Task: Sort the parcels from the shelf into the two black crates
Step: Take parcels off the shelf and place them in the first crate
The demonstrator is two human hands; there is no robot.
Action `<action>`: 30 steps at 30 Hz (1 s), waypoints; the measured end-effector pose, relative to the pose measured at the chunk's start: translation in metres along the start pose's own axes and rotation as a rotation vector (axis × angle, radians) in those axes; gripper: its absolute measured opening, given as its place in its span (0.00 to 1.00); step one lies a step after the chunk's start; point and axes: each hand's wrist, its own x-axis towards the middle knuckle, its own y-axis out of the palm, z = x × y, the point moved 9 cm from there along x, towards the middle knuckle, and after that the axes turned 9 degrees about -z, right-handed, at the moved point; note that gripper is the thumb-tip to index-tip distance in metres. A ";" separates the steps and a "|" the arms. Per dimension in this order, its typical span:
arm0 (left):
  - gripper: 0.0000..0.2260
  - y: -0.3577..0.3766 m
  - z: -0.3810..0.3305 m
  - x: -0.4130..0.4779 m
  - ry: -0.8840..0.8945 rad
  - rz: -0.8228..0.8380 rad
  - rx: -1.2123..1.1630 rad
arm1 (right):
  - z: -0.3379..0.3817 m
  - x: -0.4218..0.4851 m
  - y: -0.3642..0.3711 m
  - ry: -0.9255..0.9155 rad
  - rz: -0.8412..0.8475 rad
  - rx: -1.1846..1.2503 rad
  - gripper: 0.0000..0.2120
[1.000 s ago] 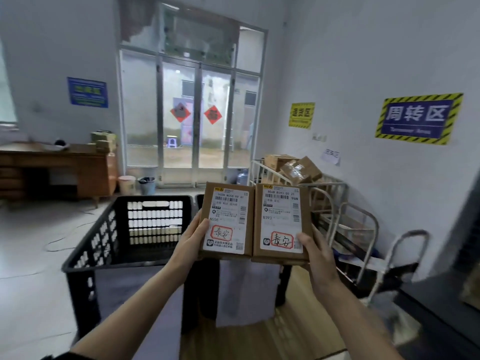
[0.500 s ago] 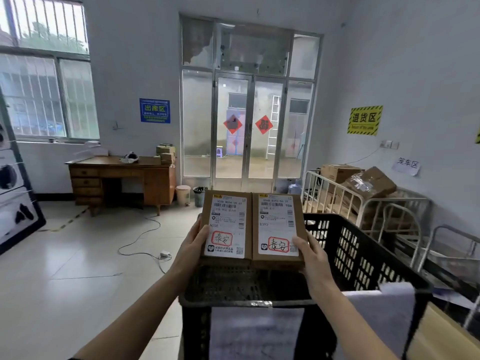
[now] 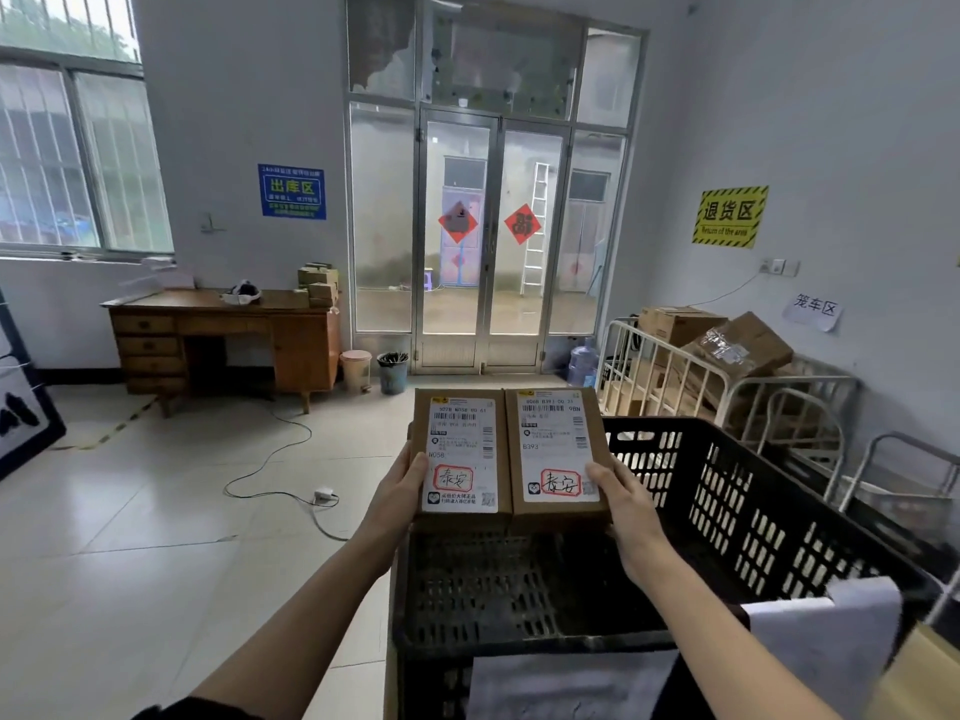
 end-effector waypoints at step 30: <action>0.10 0.060 0.203 0.174 -0.461 -0.291 0.193 | -0.212 0.202 0.021 0.398 -0.003 -0.237 0.18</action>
